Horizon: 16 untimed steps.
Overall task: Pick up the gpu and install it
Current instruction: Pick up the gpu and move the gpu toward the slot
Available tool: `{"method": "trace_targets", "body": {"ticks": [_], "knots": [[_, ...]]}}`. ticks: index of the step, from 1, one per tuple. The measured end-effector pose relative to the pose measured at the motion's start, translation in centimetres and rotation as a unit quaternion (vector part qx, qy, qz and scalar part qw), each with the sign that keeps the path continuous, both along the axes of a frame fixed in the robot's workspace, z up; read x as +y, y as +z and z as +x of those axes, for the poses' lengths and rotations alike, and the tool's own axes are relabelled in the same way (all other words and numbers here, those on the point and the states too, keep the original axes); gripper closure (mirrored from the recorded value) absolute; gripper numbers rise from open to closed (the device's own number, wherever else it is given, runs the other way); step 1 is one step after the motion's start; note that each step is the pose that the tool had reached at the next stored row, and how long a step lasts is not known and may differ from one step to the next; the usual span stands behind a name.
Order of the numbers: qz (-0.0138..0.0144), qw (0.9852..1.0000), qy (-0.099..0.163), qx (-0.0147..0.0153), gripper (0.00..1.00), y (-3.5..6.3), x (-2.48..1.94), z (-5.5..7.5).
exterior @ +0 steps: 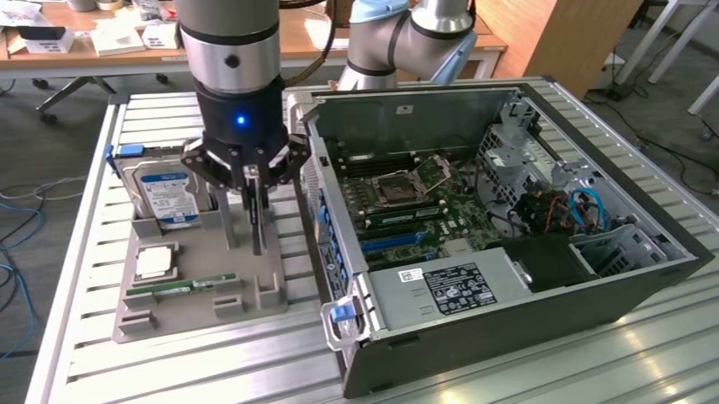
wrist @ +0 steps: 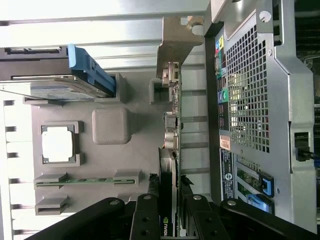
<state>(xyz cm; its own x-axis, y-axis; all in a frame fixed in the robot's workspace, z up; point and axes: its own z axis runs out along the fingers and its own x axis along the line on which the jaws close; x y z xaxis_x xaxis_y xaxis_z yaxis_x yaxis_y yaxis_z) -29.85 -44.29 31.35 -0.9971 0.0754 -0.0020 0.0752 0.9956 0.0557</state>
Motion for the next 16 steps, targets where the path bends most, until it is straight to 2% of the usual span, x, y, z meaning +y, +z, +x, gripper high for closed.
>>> {"method": "trace_targets", "body": {"ticks": [10,16], "knots": [[0.001,1.0,0.0,0.0,0.74,1.7,0.0,0.0],[0.0044,1.0,0.0,-0.0001,0.74,2.79,0.0,0.0]]}}
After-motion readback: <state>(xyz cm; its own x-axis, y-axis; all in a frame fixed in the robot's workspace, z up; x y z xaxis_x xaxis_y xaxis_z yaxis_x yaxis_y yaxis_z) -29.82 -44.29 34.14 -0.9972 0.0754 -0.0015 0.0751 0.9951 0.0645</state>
